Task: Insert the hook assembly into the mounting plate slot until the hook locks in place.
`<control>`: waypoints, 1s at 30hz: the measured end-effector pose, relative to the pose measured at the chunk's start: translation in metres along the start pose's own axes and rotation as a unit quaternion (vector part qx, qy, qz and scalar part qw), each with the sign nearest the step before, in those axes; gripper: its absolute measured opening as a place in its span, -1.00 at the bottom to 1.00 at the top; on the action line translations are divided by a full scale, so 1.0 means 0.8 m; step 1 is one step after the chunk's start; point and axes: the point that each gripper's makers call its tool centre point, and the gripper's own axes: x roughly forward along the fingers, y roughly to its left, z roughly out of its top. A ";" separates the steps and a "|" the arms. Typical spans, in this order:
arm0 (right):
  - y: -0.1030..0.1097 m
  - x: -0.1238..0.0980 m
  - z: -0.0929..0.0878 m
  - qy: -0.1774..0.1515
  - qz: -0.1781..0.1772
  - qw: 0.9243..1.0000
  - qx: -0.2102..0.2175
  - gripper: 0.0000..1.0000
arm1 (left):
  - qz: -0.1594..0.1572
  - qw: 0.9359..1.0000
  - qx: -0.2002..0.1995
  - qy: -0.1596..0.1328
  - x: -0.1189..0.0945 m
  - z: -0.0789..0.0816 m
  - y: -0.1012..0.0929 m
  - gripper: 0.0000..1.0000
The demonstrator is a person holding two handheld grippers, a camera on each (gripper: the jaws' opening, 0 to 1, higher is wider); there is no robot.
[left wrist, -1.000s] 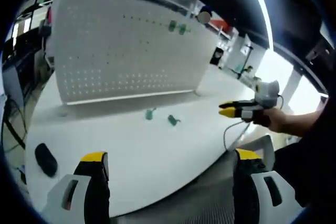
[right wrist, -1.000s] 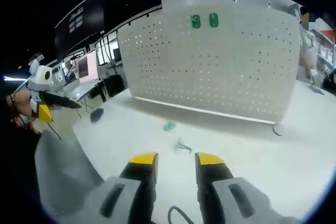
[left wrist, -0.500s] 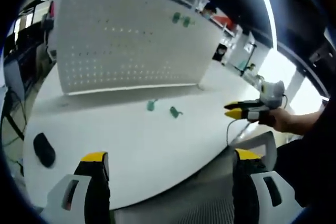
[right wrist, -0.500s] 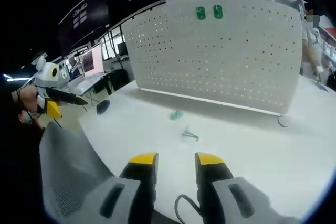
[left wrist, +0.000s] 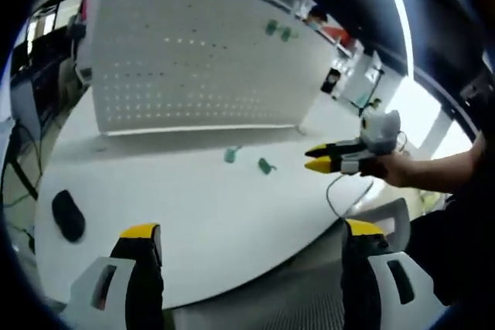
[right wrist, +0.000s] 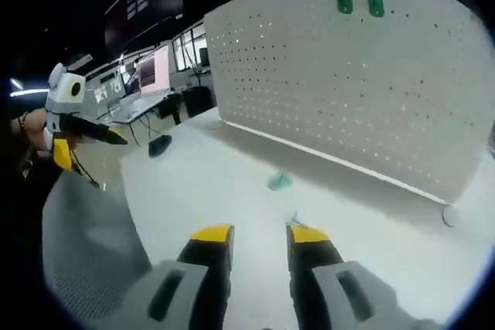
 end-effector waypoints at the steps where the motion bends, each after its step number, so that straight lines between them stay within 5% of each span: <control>1: 0.000 0.006 0.003 0.000 0.003 1.000 -0.007 -0.51 | 0.000 1.000 -0.001 0.000 0.001 0.000 0.001 0.96; 19: -0.047 0.122 0.021 0.053 0.027 0.996 -0.068 -0.60 | -0.006 1.000 -0.020 0.007 0.020 0.003 0.009 0.94; 30: -0.067 0.156 0.018 0.074 0.026 0.994 -0.073 -0.67 | -0.007 0.999 -0.031 0.013 0.027 0.003 0.014 0.91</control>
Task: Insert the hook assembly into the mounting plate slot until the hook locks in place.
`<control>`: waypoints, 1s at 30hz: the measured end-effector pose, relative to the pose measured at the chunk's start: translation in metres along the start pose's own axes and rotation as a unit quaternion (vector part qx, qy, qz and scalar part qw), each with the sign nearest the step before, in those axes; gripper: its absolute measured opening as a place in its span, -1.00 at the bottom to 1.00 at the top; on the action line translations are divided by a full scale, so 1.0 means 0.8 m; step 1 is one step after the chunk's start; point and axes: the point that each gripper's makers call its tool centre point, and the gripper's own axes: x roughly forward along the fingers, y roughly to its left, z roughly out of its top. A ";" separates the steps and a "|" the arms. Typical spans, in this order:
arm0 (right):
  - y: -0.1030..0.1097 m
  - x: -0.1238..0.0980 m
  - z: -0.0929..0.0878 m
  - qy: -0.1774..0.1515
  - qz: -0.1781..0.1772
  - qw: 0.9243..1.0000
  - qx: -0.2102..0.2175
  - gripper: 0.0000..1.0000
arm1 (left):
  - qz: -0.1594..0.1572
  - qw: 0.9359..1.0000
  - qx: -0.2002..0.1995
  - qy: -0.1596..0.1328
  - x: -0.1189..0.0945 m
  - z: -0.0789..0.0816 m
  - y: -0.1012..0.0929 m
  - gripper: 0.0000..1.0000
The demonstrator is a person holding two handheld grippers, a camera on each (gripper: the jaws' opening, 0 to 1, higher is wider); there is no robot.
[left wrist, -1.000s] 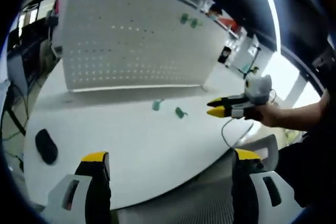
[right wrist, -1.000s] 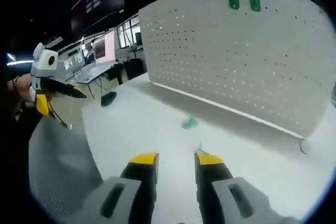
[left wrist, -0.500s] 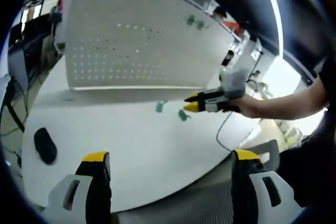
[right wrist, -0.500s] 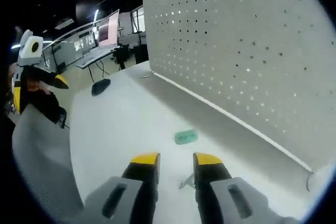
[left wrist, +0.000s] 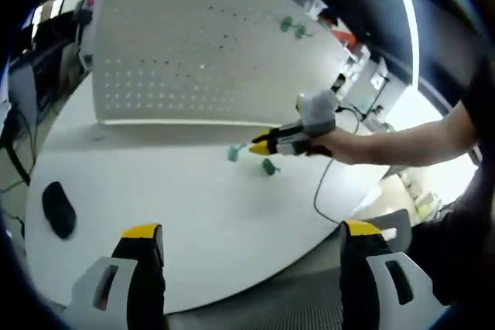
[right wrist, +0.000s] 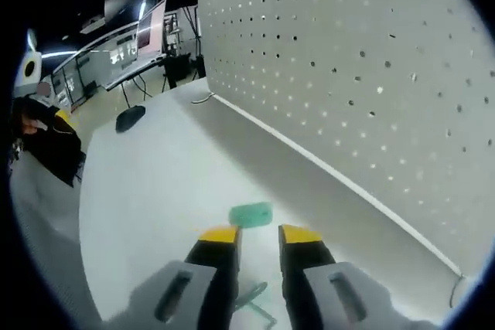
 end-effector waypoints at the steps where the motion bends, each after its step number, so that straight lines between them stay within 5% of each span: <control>1: 0.000 0.002 0.000 0.003 0.004 1.000 0.000 -0.67 | -0.001 1.000 0.000 0.001 0.002 -0.001 0.000 0.91; 20: 0.037 0.035 0.032 -0.007 0.082 0.996 -0.042 -0.72 | 0.003 1.000 -0.011 0.008 0.006 -0.006 0.002 0.84; 26: 0.036 0.039 0.029 0.012 0.075 0.994 -0.079 -0.99 | 0.006 1.000 -0.012 0.006 0.004 -0.006 0.003 0.85; 30: 0.033 0.034 0.028 0.017 0.060 0.997 -0.055 -1.00 | 0.005 1.000 -0.012 0.005 0.005 -0.004 0.002 0.85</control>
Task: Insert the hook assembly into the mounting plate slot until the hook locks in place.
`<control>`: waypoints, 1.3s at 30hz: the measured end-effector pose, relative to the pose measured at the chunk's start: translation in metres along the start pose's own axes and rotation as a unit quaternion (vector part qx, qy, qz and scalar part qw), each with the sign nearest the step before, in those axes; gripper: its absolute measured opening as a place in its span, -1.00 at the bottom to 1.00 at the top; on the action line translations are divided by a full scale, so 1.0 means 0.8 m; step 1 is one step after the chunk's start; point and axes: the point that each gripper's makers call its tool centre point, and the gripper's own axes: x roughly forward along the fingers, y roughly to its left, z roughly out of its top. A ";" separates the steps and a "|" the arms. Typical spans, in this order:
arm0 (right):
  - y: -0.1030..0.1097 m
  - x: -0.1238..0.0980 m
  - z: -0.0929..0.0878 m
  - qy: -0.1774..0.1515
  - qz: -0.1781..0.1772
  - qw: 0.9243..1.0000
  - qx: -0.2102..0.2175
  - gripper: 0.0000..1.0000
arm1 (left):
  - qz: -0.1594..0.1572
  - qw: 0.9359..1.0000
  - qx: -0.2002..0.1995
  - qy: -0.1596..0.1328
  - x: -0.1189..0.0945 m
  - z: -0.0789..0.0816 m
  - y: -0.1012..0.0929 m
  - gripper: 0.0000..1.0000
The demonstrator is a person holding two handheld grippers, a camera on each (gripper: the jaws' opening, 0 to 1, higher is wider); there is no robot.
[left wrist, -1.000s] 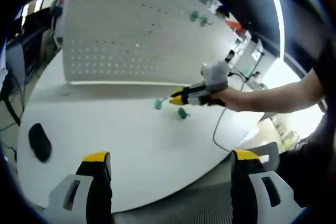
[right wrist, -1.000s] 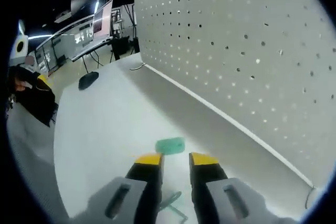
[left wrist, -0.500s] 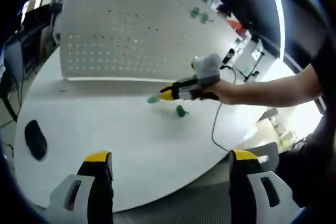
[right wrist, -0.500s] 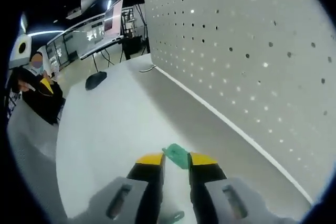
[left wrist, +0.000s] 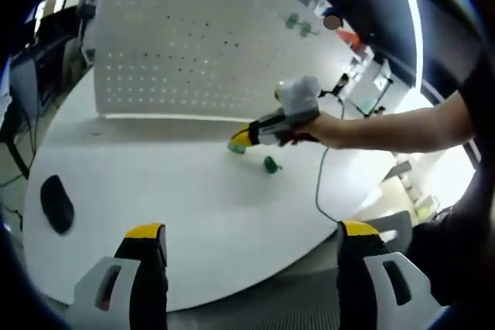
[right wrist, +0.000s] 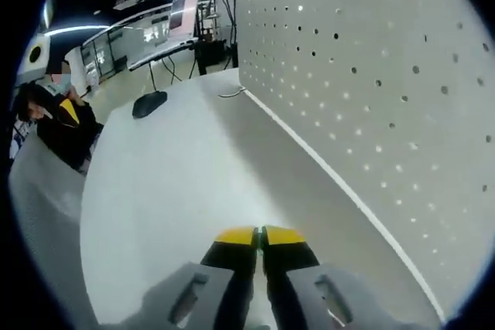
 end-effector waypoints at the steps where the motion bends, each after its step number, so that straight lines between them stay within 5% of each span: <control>1: -0.001 -0.002 0.000 -0.002 -0.003 1.000 0.010 -1.00 | 0.000 1.000 0.000 -0.001 0.000 0.001 -0.001 0.85; 11: -0.013 -0.040 0.026 -0.069 -0.023 0.988 0.136 -1.00 | -0.002 1.000 0.016 -0.017 -0.007 0.022 -0.005 0.86; 22: -0.021 -0.092 0.065 -0.125 -0.039 0.977 0.170 -1.00 | 0.002 0.999 0.025 -0.040 -0.022 0.034 -0.013 0.86; 39: 0.020 -0.170 0.113 -0.216 -0.035 0.954 0.204 -1.00 | -0.002 0.995 0.062 -0.074 -0.025 0.068 -0.035 0.84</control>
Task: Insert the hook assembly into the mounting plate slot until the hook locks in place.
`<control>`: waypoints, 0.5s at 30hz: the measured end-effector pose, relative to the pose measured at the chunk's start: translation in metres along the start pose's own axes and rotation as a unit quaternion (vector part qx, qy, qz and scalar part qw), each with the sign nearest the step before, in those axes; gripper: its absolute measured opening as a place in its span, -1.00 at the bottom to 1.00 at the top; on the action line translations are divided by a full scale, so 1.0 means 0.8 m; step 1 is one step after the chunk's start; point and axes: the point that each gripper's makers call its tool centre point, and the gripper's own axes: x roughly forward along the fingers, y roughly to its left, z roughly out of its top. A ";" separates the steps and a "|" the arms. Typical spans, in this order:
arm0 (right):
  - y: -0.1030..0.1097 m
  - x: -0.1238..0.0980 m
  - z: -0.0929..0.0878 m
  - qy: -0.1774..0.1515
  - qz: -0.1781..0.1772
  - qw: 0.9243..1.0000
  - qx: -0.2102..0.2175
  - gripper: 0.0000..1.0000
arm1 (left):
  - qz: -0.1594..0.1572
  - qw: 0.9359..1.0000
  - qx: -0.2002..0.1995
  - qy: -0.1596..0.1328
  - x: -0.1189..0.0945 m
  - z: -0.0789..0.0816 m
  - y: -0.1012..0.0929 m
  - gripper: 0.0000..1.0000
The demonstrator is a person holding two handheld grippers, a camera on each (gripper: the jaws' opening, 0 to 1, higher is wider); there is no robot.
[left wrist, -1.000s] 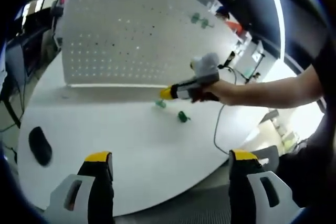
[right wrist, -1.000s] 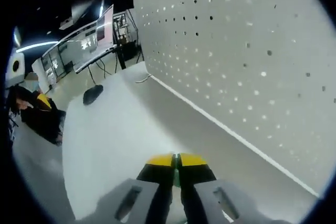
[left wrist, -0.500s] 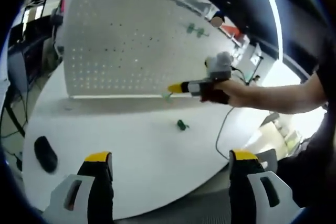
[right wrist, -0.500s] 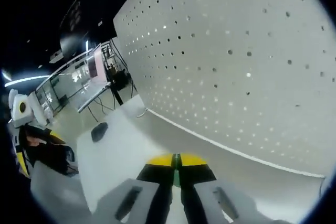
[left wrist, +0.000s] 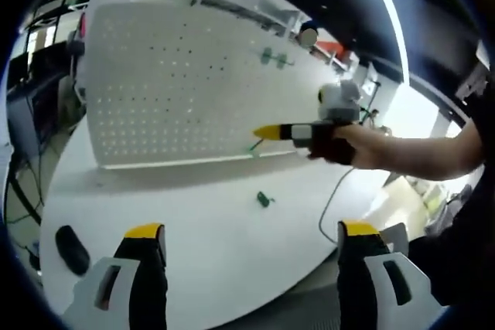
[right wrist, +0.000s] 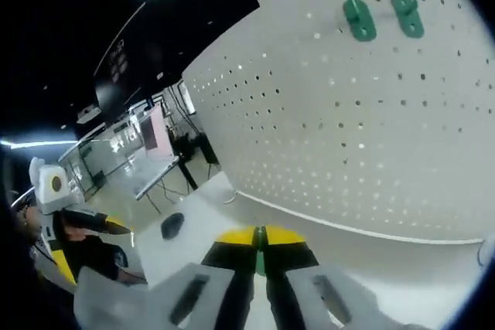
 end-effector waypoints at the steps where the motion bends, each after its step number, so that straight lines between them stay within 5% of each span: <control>1: 0.005 -0.003 0.004 -0.008 0.002 1.000 -0.009 -1.00 | -0.001 1.000 -0.004 0.001 0.001 0.001 0.000 0.82; 15: 0.109 -0.064 0.038 -0.114 0.048 0.989 0.086 -1.00 | -0.015 1.000 0.000 -0.026 0.018 0.044 -0.025 0.64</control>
